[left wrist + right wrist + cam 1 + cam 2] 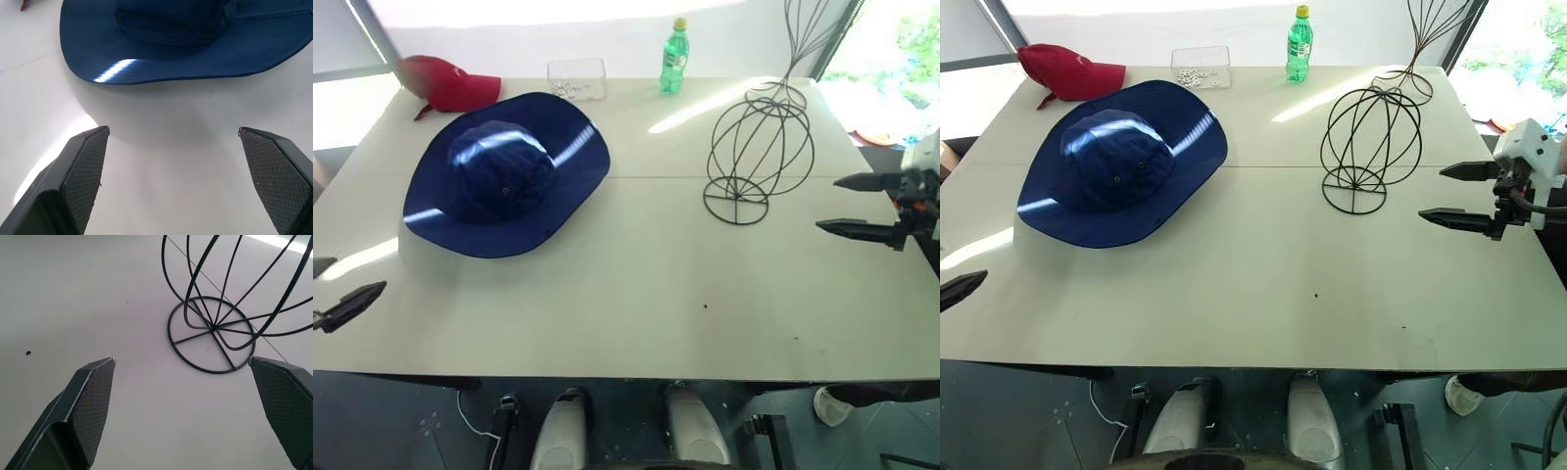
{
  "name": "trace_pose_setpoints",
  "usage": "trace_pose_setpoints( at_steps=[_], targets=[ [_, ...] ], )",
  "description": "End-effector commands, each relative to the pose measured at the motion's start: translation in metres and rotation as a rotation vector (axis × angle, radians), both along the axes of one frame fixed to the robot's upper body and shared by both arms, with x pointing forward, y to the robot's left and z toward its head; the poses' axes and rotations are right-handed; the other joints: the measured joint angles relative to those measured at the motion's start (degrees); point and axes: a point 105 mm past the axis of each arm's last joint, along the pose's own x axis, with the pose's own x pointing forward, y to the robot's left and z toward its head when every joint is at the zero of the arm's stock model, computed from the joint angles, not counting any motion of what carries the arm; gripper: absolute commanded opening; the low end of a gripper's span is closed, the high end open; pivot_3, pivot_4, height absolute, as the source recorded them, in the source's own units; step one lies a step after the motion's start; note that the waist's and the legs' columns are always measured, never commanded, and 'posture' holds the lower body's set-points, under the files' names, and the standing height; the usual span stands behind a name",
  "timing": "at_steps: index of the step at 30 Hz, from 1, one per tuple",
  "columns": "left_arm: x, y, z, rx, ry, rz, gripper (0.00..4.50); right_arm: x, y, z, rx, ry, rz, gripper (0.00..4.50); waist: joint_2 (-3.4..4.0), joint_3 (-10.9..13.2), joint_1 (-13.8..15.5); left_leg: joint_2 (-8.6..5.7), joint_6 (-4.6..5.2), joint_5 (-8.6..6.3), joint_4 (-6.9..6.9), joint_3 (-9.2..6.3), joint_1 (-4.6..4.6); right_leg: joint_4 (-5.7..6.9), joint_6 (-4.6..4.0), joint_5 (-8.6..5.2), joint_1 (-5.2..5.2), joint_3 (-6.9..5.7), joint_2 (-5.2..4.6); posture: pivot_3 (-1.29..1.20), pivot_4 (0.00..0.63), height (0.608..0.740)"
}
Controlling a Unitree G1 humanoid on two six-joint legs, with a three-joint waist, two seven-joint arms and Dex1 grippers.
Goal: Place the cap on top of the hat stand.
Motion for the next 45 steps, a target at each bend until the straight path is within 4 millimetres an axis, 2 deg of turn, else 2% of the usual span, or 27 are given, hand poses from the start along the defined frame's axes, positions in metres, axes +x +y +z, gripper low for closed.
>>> trace_pose_setpoints(
  at_steps=[1, 9, 14, 17, 22, 25, 29, 34, 45],
  targets=[
    [-0.004, -0.001, 0.013, 0.027, -0.046, -0.005, 4.42, 0.000, 0.000, 0.012, 0.000, -0.051, 0.009, 4.50, 0.00, 0.00, -0.03, 0.00, 0.00, 0.00, 0.00, 0.00, 0.00, 0.00, 0.00, 0.00, 0.00, 0.00, 0.00, 0.00, 0.150, 0.739],
    [-0.001, -0.001, 0.016, 0.051, -0.058, 0.000, 4.42, 0.002, -0.001, 0.015, 0.006, -0.080, 0.004, 4.50, 0.00, 0.00, -0.03, 0.00, 0.00, 0.00, 0.06, 0.01, 0.03, 0.10, -0.02, 0.01, 0.00, 0.01, 0.01, 0.00, 0.150, 0.739],
    [0.014, -0.018, 0.029, 0.062, -0.098, -0.090, 4.42, 0.007, 0.002, 0.022, 0.046, -0.090, -0.021, 4.50, 0.00, 0.00, 0.02, 0.00, -0.01, 0.01, 0.14, 0.01, 0.04, 0.23, -0.02, 0.02, 0.01, 0.01, 0.02, 0.00, 0.150, 0.739],
    [0.031, -0.036, 0.030, 0.209, -0.115, -0.191, 4.42, -0.001, 0.017, 0.031, 0.062, -0.091, 0.034, 4.50, 0.02, 0.00, 0.06, 0.00, -0.01, 0.01, 0.17, 0.00, 0.06, 0.26, -0.02, 0.02, 0.03, 0.01, 0.02, 0.00, 0.150, 0.739],
    [0.053, -0.067, 0.018, 0.422, -0.155, -0.355, 4.42, -0.027, 0.053, 0.038, 0.127, -0.060, 0.147, 4.50, 0.05, -0.01, 0.17, 0.01, -0.01, 0.01, 0.15, -0.01, 0.07, 0.31, -0.01, 0.03, 0.06, 0.01, 0.05, 0.00, 0.150, 0.739],
    [0.059, -0.079, 0.010, 0.535, -0.170, -0.445, 4.42, -0.043, 0.069, 0.033, 0.131, -0.026, 0.195, 4.50, 0.05, -0.01, 0.19, 0.02, -0.01, 0.01, 0.13, 0.00, 0.07, 0.30, 0.00, 0.03, 0.05, 0.01, 0.07, 0.00, 0.150, 0.739],
    [0.079, -0.094, -0.008, 0.706, -0.207, -0.556, 4.42, -0.061, 0.088, 0.024, 0.149, 0.002, 0.216, 4.50, 0.05, -0.02, 0.37, 0.03, 0.00, 0.02, 0.19, 0.00, 0.09, 0.39, 0.00, 0.03, 0.07, 0.02, 0.08, 0.00, 0.150, 0.739],
    [0.103, -0.103, -0.028, 0.862, -0.269, -0.604, 4.42, -0.072, 0.099, 0.020, 0.179, 0.004, 0.200, 4.50, 0.02, -0.01, 0.38, 0.03, 0.00, 0.02, 0.61, -0.01, 0.11, 0.68, -0.01, 0.04, 0.14, 0.02, 0.08, 0.00, 0.150, 0.739],
    [0.152, -0.117, -0.051, 0.933, -0.341, -0.564, 4.42, -0.077, 0.103, 0.025, 0.185, -0.024, 0.150, 4.50, -0.02, -0.02, 0.63, 0.03, 0.01, 0.02, 0.90, -0.05, 0.10, 0.82, 0.09, 0.14, 0.24, 0.02, 0.11, 0.00, 0.150, 0.739]
  ],
)
